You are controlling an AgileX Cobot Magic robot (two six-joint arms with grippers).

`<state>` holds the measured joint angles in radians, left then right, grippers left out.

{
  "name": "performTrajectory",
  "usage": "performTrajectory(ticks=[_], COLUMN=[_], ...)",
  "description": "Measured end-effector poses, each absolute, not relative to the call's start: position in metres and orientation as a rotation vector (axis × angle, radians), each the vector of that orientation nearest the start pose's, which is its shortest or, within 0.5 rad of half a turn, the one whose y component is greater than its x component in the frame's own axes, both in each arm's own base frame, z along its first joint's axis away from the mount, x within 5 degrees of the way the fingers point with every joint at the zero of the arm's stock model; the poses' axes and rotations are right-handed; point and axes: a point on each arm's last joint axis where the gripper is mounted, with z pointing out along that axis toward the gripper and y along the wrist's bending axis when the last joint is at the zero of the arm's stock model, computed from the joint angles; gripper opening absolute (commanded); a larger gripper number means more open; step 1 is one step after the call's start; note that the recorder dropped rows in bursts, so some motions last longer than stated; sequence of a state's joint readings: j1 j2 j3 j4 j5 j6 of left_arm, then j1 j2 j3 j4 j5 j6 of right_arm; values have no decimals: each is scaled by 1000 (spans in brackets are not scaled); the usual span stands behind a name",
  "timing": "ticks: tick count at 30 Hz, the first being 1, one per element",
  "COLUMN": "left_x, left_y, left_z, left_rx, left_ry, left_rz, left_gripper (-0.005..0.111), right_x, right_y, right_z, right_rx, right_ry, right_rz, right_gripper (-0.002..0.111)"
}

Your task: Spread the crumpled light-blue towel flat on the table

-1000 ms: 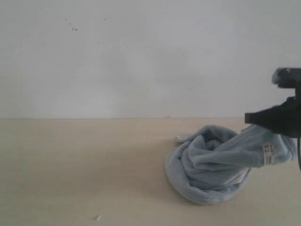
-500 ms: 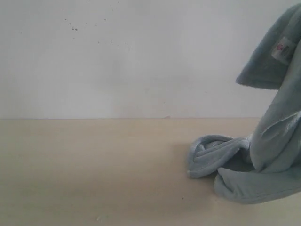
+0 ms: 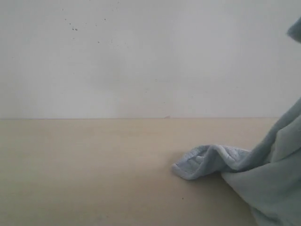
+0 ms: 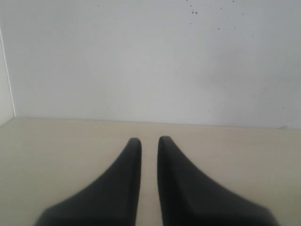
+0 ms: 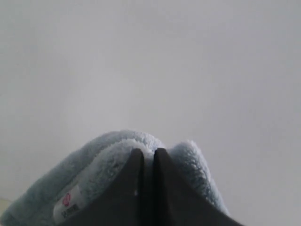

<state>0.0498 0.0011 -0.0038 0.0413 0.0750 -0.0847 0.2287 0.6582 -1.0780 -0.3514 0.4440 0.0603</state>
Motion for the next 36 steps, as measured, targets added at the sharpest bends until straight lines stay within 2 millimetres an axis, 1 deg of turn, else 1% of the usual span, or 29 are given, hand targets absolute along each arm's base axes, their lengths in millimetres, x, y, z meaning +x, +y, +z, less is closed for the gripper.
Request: performTrajectory(ticks=[3, 6, 11, 16, 22, 24, 33, 36], left_x=[56, 56, 56, 56, 56, 56, 56, 56], left_y=[3, 3, 3, 3, 3, 3, 1, 1], left_z=[208, 208, 208, 208, 208, 208, 208, 208], left_rx=[-75, -75, -75, -75, -75, -75, -46, -44], left_ry=[1554, 1554, 1554, 1554, 1554, 1554, 1555, 1555], left_rz=[7, 7, 7, 7, 7, 7, -22, -24], left_gripper=[13, 13, 13, 13, 13, 13, 13, 13], right_x=[86, 77, 70, 70, 70, 70, 68, 74], right_y=[1, -3, -7, -11, -19, -20, -12, -8], right_z=[489, 501, 511, 506, 491, 489, 482, 473], right_rx=[-181, -142, -106, -71, 15, 35, 42, 22], right_ry=[1414, 1376, 1344, 1408, 1578, 1609, 1656, 1689], right_rz=[-171, -182, -189, -208, -234, -233, -75, -56], right_gripper=[3, 3, 3, 3, 3, 3, 3, 3])
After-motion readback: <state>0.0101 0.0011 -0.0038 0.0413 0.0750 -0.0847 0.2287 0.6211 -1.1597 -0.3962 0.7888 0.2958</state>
